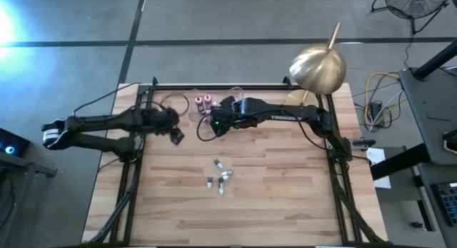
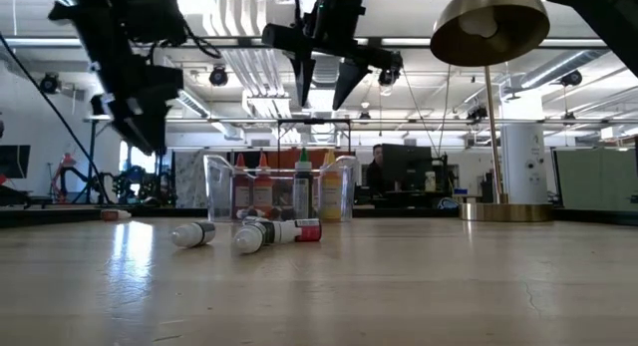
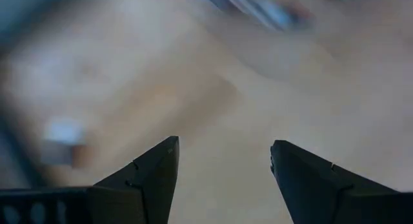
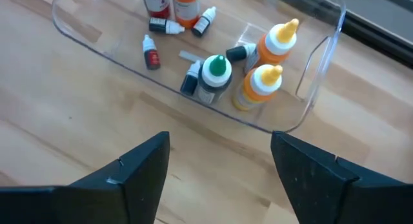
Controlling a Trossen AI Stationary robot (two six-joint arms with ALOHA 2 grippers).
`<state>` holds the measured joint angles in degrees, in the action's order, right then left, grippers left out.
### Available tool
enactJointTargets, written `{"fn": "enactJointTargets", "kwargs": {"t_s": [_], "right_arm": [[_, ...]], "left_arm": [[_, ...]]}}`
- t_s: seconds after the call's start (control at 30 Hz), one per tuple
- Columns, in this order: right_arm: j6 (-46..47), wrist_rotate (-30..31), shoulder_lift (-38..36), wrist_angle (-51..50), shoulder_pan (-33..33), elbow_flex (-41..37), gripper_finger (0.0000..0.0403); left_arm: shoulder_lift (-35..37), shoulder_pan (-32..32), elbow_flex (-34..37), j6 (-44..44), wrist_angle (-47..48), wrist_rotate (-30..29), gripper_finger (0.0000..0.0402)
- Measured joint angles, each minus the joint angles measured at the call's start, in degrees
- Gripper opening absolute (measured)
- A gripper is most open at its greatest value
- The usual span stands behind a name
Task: Pick & Place food coloring
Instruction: Put the small orange food coloring bottle into the transparent bin
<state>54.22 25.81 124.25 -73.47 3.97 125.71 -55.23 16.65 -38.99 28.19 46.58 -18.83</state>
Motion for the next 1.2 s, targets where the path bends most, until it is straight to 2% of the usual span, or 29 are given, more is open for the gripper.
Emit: {"fn": "enactJointTargets", "kwargs": {"t_s": [0.07,0.13,0.37,0.5,0.63,0.93,1.07,1.2], "right_arm": [[0.1,0.1,0.0,0.3,0.0,0.0,0.026],[0.2,0.1,0.0,0.4,0.0,0.0,0.0261],[0.2,0.2,0.0,0.4,0.2,0.0,0.0255],[0.0,0.2,-0.1,0.3,0.2,-0.1,0.0256],[-0.2,0.2,-0.1,0.3,0.4,-0.1,0.0253],[-1.5,-0.2,-0.2,0.2,1.1,-0.1,0.025],[-5.5,-1.2,-0.7,0.2,2.0,-0.1,0.0249],[-13.1,-7.4,-0.8,0.6,4.6,-0.1,0.0249]], "left_arm": [[-1.5,3.4,-2.6,-1.7,1.1,-7.5,0.0218],[-3.3,8.3,-4.0,-3.9,1.2,-9.2,0.0218],[-9.5,30.0,-4.8,-12.9,-0.1,1.8,0.0218],[-12.3,37.5,-4.8,-16.4,-0.6,4.3,0.0218],[-15.5,38.3,-4.8,-16.0,-1.6,7.5,0.0218],[-23.5,38.2,-3.9,-10.5,-4.5,6.3,0.0218],[-22.8,38.0,-3.8,-8.3,-3.8,5.9,0.0218],[-19.9,37.4,-3.9,-3.0,-3.8,4.7,0.0218]]}}
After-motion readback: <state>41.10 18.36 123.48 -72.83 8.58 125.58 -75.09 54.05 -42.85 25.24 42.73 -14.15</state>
